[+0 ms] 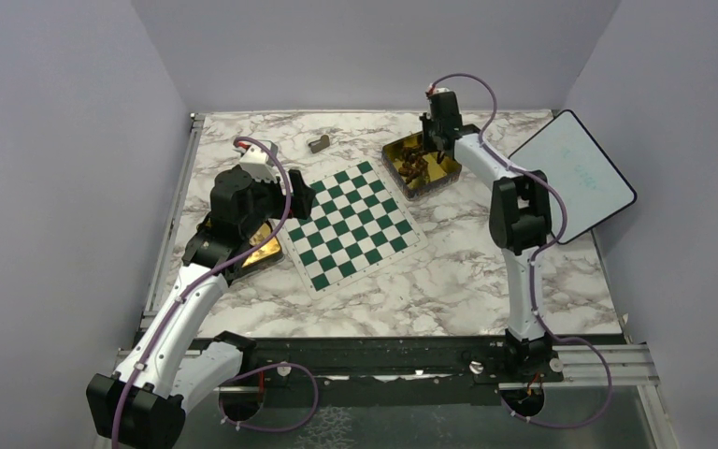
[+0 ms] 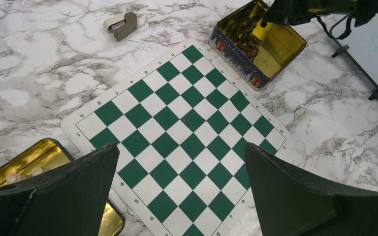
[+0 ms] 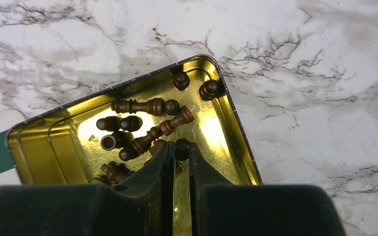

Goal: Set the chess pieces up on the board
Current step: Pick up the chess piece from the storage box, then place the chess piece on the chessboard.

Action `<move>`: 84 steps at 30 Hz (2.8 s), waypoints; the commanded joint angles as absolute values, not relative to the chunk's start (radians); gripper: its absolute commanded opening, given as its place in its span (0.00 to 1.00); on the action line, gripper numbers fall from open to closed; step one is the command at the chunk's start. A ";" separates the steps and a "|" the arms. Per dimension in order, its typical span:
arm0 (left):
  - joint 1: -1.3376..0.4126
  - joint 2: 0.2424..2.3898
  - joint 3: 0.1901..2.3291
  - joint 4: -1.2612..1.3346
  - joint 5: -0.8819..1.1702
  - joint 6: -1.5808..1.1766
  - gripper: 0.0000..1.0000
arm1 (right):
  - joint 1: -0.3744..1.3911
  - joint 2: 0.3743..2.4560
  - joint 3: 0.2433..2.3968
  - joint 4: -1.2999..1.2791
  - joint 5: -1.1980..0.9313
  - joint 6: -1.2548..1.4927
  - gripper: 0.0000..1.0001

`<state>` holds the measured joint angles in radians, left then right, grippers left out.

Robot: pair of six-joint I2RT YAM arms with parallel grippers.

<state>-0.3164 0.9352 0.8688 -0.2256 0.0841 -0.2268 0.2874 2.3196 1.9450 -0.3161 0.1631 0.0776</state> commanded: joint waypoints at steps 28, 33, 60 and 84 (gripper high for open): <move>-0.322 0.804 0.781 -0.271 0.071 -0.244 0.99 | 0.442 1.875 1.581 -0.214 -0.060 0.201 0.11; -0.322 0.790 0.779 -0.277 0.056 -0.228 0.99 | 0.512 1.792 1.465 -0.176 -0.035 0.183 0.11; -0.322 0.783 0.788 -0.298 0.023 -0.223 0.99 | 0.667 1.543 0.938 0.038 0.219 0.204 0.12; -0.322 0.787 0.786 -0.299 0.013 -0.220 0.99 | 0.666 1.705 0.968 0.069 0.298 0.257 0.13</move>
<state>-0.3164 0.7883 0.7822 -0.2935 0.0330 -0.2260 0.6621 1.6863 0.9436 0.0429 0.2543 0.2459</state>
